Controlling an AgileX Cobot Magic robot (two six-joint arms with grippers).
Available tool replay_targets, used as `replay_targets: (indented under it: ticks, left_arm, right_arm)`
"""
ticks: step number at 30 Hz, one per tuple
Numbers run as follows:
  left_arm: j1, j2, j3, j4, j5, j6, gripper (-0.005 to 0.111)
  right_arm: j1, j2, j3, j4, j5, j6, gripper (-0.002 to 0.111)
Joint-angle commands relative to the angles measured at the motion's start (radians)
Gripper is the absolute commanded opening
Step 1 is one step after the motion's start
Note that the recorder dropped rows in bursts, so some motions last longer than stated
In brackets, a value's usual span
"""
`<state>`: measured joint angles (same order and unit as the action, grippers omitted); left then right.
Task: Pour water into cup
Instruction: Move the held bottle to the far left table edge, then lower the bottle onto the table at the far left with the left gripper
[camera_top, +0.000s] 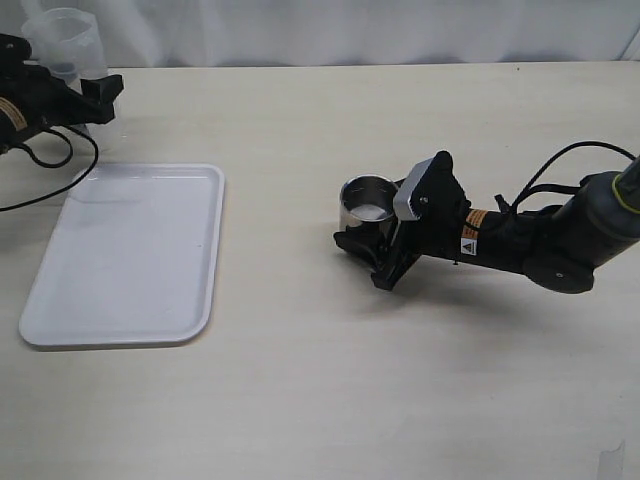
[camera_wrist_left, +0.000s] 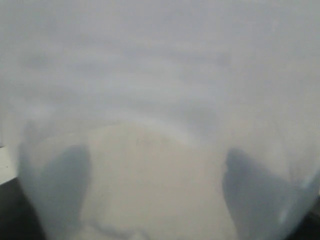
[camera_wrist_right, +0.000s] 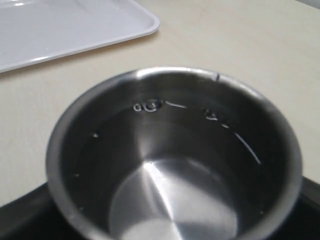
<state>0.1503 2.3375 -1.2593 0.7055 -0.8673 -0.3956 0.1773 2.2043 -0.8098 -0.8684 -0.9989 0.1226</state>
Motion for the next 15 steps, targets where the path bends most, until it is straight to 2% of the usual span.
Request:
replay_targets:
  ticks: [1,15]
  left_arm:
    - [0.0,-0.003,-0.002,-0.001,-0.014,0.0,0.084]
    - [0.0,-0.003,-0.002,0.02,0.012,0.0,0.085]
  right_arm:
    - [0.0,-0.004,-0.005,-0.003,-0.021,-0.003,0.004]
    - [0.0,-0.004,-0.005,-0.003,-0.021,-0.003,0.004]
